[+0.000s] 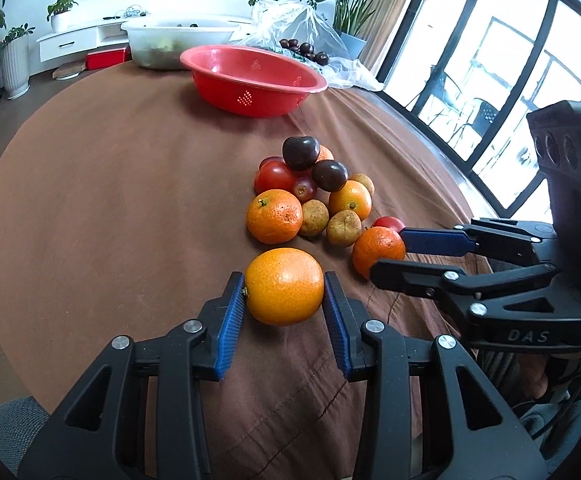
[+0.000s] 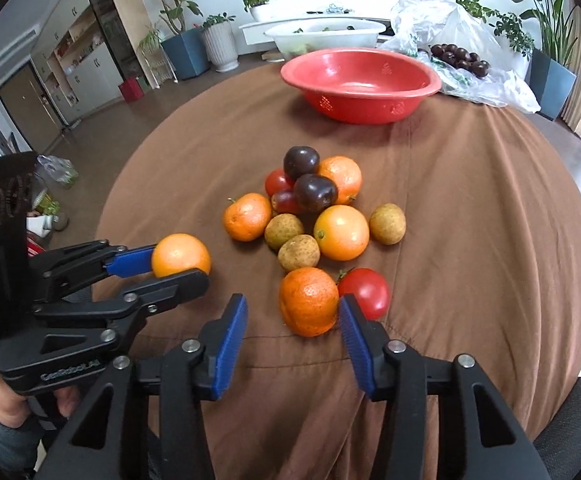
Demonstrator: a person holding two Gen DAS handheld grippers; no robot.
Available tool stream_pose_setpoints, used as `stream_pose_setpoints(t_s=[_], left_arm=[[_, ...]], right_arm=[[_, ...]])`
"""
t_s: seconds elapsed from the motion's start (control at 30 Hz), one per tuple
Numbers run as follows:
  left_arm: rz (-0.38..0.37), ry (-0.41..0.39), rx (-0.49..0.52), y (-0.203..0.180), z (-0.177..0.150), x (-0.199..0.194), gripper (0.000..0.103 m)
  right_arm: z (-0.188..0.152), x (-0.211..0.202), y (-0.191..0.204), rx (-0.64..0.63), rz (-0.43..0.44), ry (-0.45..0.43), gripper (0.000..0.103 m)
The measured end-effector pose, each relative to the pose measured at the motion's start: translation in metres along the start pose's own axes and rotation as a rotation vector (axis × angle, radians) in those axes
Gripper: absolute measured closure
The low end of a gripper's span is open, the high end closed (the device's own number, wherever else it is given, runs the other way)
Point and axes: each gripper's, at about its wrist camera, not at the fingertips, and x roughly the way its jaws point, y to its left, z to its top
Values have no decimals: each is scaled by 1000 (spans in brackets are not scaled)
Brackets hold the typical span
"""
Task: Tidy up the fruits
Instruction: 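Grasp an orange with the left tool while the right tool grasps a tangerine, then carry both oranges into the red bowl and release them from both tools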
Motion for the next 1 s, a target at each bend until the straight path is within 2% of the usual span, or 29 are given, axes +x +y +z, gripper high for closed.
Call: stream_pose_setpoints(t_s=[0.1, 0.4, 0.57, 0.63, 0.7, 0.87, 1.0], left_arm=[[-4, -11, -3, 1, -2, -1, 67], [-11, -15, -5, 0, -4, -1, 67], [-14, -18, -6, 0, -5, -2, 67], [-15, -19, -12, 2, -5, -2, 67], [-14, -17, -16, 2, -5, -1, 67], [-15, -18, -17, 3, -5, -1, 67], [-15, -20, -21, 4, -5, -1, 67]], right_arm=[[5, 2, 0, -7, -33, 9, 59], [5, 7, 14, -111, -161, 24, 59], [1, 16, 36, -271, -270, 30, 59], [-2, 18, 41, -327, -312, 29, 62], [-6, 18, 44, -369, -328, 25, 63], [-4, 13, 38, -344, -294, 24, 65], [3, 1, 19, -210, -180, 24, 65]])
